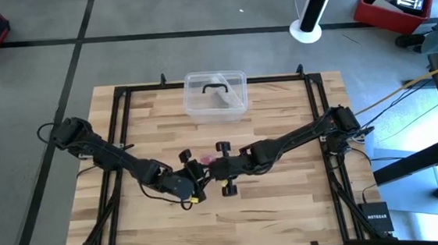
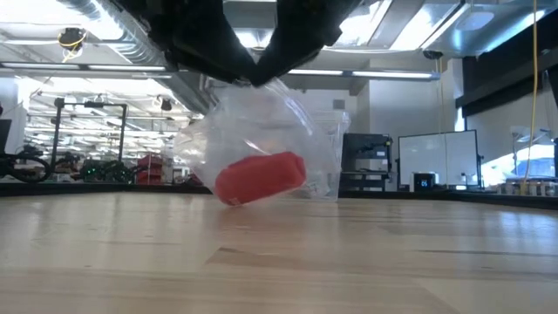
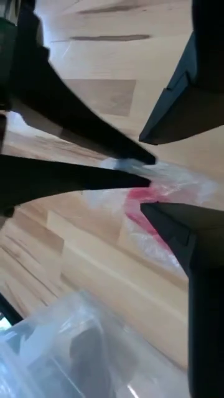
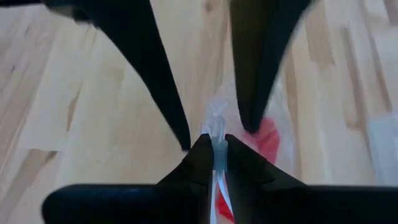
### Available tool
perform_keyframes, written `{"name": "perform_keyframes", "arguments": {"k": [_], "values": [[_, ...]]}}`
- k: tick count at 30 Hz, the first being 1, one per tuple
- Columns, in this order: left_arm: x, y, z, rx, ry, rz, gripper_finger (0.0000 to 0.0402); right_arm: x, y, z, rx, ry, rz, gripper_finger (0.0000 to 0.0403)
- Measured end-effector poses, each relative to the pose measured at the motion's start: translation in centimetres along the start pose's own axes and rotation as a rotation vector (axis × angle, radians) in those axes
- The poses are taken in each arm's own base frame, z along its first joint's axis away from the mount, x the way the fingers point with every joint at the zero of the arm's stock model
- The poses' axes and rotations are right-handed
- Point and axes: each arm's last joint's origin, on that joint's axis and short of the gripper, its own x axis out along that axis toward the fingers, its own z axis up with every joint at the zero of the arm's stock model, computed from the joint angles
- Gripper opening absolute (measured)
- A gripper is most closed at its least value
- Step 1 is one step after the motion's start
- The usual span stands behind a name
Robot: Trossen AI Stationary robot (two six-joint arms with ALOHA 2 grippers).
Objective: Roll bandage
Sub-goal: Close the transparent zip bag
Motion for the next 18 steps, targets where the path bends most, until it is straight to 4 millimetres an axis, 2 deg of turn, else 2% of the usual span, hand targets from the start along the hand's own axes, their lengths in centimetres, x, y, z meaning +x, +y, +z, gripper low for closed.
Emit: {"name": "perform_keyframes", "arguments": {"k": [5, 12, 15, 18], "values": [[0.0, 0.1, -0.3, 0.038, 0.029, 0.001, 0.0162, -0.1, 0.6, 0.6, -0.094, -0.063, 0.012, 0.0032], [-0.2, 0.1, -1.0, 0.067, 0.064, 0.01, 0.014, -0.6, 0.9, 1.5, -0.18, -0.155, 0.044, 0.0032], [-0.4, -0.3, -2.0, 0.054, 0.049, -0.011, 0.0131, -0.5, 0.9, 1.4, -0.18, -0.175, 0.054, 0.0032], [-0.7, -0.8, -3.7, 0.025, 0.033, -0.048, 0.0125, 0.6, 1.1, 0.3, -0.17, -0.215, 0.058, 0.0032]]}}
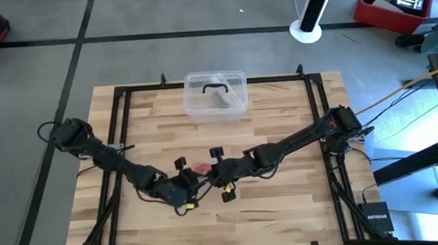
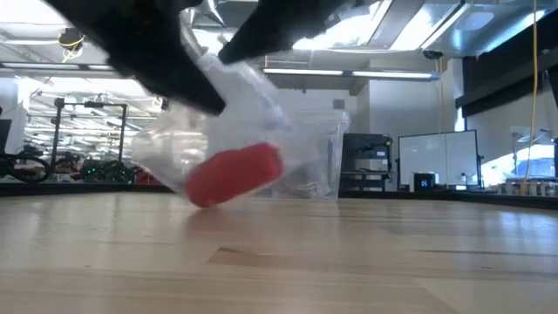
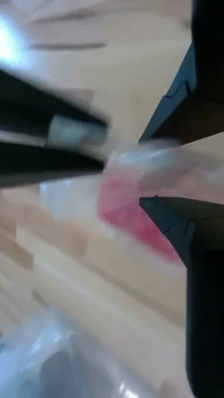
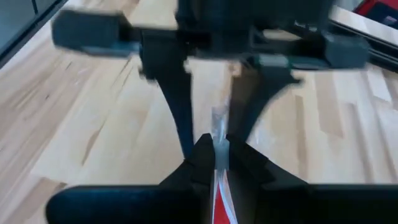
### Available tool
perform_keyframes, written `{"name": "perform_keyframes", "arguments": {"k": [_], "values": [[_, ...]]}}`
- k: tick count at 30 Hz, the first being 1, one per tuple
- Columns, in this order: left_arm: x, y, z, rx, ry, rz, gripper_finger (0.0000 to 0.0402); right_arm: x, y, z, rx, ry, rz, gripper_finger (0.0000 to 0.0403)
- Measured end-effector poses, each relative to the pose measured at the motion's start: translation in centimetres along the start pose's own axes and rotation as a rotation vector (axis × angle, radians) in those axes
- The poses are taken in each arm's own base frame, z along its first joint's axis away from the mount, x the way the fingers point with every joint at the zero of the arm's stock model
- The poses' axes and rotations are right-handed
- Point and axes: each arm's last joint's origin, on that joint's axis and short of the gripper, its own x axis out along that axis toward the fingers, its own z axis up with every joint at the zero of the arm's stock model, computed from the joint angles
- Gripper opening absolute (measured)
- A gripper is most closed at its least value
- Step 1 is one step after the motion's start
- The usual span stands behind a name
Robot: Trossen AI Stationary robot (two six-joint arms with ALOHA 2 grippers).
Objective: Roll bandage
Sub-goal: Close the transparent zip bag
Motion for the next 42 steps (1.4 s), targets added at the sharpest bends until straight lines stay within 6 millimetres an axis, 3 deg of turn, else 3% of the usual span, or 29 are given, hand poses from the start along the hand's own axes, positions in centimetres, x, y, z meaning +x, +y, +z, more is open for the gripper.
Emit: {"name": "perform_keyframes", "arguments": {"k": [3, 8, 28, 42], "values": [[-0.4, -0.4, -1.4, -0.042, -0.008, -0.032, 0.012, 0.7, 0.4, -1.5, 0.037, -0.056, 0.002, 0.0032], [-0.8, -1.0, -1.6, -0.072, -0.015, -0.054, 0.0117, 1.4, 0.8, -3.4, 0.112, -0.123, -0.008, 0.0032], [-1.2, -0.7, -0.4, -0.009, -0.072, -0.082, 0.0117, 1.2, 0.7, -3.0, 0.105, -0.155, 0.007, 0.0044], [-0.8, -0.2, -0.2, -0.009, -0.07, -0.061, 0.0178, 1.2, 0.7, -2.8, 0.098, -0.171, 0.005, 0.0044]]}}
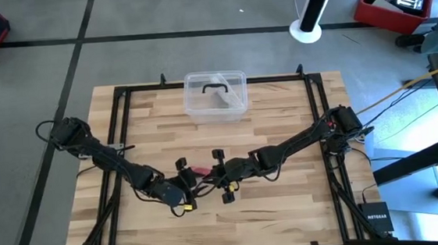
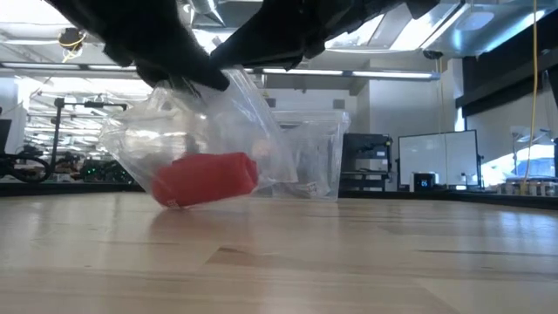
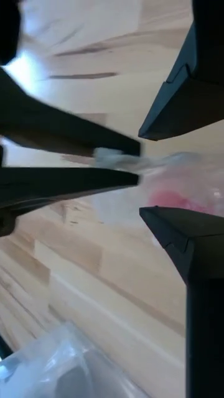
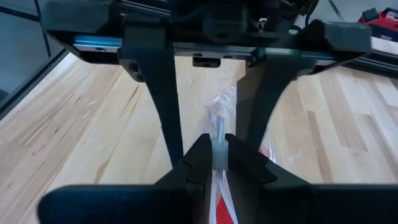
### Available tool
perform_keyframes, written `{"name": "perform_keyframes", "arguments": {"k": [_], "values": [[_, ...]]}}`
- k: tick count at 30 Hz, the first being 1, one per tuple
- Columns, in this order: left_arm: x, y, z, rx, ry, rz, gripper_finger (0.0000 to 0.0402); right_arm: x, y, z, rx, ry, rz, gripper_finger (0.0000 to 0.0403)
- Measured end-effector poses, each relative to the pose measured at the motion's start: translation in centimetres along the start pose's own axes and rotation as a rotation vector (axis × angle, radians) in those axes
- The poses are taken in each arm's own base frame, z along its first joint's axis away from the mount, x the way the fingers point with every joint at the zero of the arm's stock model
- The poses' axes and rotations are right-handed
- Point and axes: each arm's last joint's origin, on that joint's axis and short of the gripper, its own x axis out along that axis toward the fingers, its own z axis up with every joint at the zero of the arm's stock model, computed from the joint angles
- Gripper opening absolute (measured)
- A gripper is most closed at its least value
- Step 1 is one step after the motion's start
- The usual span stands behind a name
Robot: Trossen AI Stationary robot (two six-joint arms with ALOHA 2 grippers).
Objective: Roll bandage
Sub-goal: Close the transparent zip bag
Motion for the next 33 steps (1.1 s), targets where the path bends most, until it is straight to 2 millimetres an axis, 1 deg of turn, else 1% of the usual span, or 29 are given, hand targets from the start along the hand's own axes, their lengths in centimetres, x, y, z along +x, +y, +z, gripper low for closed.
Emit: {"name": "perform_keyframes", "arguments": {"k": [5, 10, 14, 19, 20, 22, 24, 28, 31, 33], "values": [[0.1, -0.1, 0.4, -0.02, -0.034, -0.012, 0.0169, 0.0, 0.0, 0.0, -0.005, -0.001, 0.0, 0.0044], [0.1, 0.0, 0.6, -0.047, -0.04, -0.016, 0.0142, 0.0, 0.0, 0.0, -0.004, -0.002, 0.0, 0.0044], [0.4, 0.2, 0.7, -0.058, -0.03, -0.032, 0.0099, 0.0, 0.0, 0.0, -0.004, -0.002, 0.0, 0.0044], [0.4, 0.2, 0.6, -0.037, -0.022, -0.034, 0.0018, 0.0, 0.0, 0.0, 0.026, -0.005, 0.007, 0.0044], [0.4, 0.2, 0.6, -0.034, -0.022, -0.035, 0.001, 0.0, 0.1, 0.1, 0.027, -0.005, 0.007, 0.0045], [0.4, 0.2, 0.6, -0.027, -0.025, -0.027, 0.0008, 0.0, 0.1, 0.0, 0.048, -0.005, 0.0, 0.0049], [0.5, 0.3, 0.6, -0.019, -0.023, -0.019, 0.0004, 0.0, 0.0, 0.0, 0.052, 0.0, -0.003, 0.0062], [0.5, 0.4, 0.6, -0.022, -0.026, -0.012, 0.0002, -0.3, 0.0, 0.2, 0.048, 0.002, -0.005, 0.0108], [0.5, 0.4, 0.7, -0.027, -0.024, -0.016, 0.0001, -1.6, -0.3, 1.0, 0.044, 0.016, 0.013, 0.0142], [0.4, 0.4, 0.6, -0.023, -0.017, -0.018, 0.0, -3.1, -0.6, 1.6, 0.039, 0.047, 0.011, 0.0159]]}}
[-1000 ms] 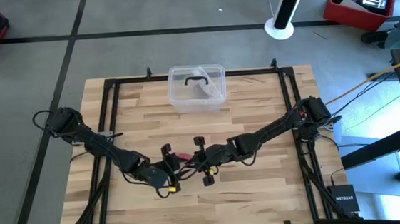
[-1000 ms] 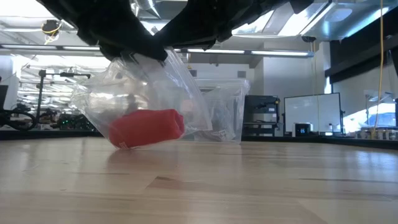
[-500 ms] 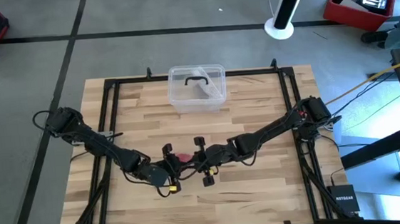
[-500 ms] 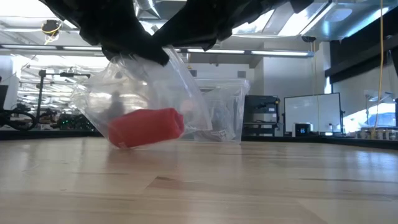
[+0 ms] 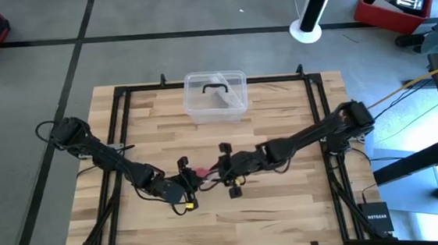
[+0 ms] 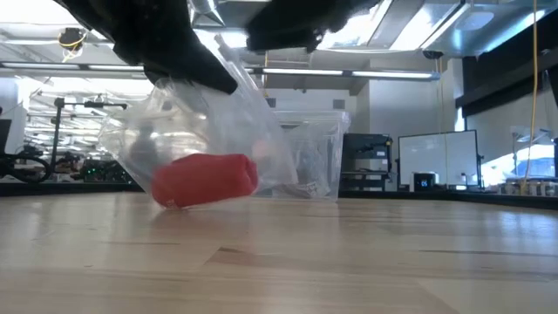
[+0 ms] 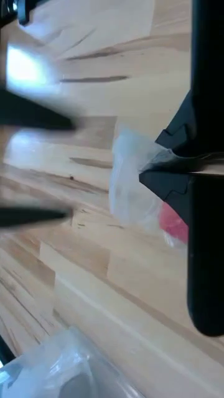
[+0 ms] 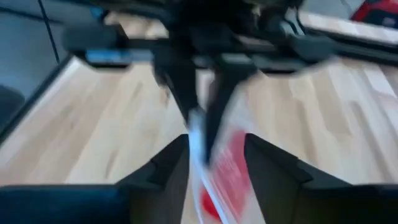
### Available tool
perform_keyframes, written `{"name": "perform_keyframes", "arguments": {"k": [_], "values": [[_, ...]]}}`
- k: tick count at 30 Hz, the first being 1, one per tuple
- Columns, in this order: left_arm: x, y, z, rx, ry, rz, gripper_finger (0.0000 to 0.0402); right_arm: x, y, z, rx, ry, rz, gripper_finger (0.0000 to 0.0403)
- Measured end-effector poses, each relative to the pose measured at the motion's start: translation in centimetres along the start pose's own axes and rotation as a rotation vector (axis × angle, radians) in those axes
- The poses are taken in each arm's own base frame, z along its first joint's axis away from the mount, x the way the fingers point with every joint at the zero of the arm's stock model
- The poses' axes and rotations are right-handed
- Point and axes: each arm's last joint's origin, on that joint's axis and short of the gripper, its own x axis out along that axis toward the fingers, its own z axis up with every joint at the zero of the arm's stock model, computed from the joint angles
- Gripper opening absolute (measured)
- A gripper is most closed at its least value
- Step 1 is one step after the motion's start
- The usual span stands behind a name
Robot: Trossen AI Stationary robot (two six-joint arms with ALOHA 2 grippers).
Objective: Roll bandage
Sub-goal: Close the transparent zip bag
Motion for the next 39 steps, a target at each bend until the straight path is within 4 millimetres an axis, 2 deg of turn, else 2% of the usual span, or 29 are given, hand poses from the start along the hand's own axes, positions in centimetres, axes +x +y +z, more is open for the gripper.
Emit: {"name": "perform_keyframes", "arguments": {"k": [4, 7, 11, 14, 19, 24, 34, 39], "values": [[0.0, 0.0, 0.0, -0.001, 0.0, 0.0, 0.0, -2.6, -0.5, 0.2, -0.026, 0.107, -0.016, 0.0176], [0.0, 0.0, 0.0, -0.007, -0.005, -0.001, 0.0, -3.7, -0.6, -0.2, -0.056, 0.151, -0.003, 0.0176], [0.0, 0.0, 0.1, -0.009, -0.008, -0.002, 0.0, -3.1, -0.6, -3.2, -0.08, 0.138, 0.039, 0.0171], [0.0, 0.0, 0.1, -0.01, -0.007, -0.002, 0.0, -2.6, -0.8, -5.7, -0.037, 0.045, 0.047, 0.0165], [0.0, 0.0, 0.1, 0.014, -0.009, -0.002, 0.0, -2.7, -0.7, -7.3, 0.081, -0.131, 0.09, 0.0161], [0.0, 0.0, 0.2, 0.026, -0.013, -0.002, 0.0, -2.8, -0.7, -7.5, 0.125, -0.163, 0.103, 0.0163], [0.0, -0.1, 0.1, 0.023, -0.013, -0.004, 0.0, -2.8, -0.8, -6.3, 0.088, -0.226, 0.092, 0.0163], [0.0, -0.1, 0.1, 0.023, -0.014, -0.004, 0.0, -2.6, -0.7, -6.4, 0.084, -0.218, 0.098, 0.0163]]}}
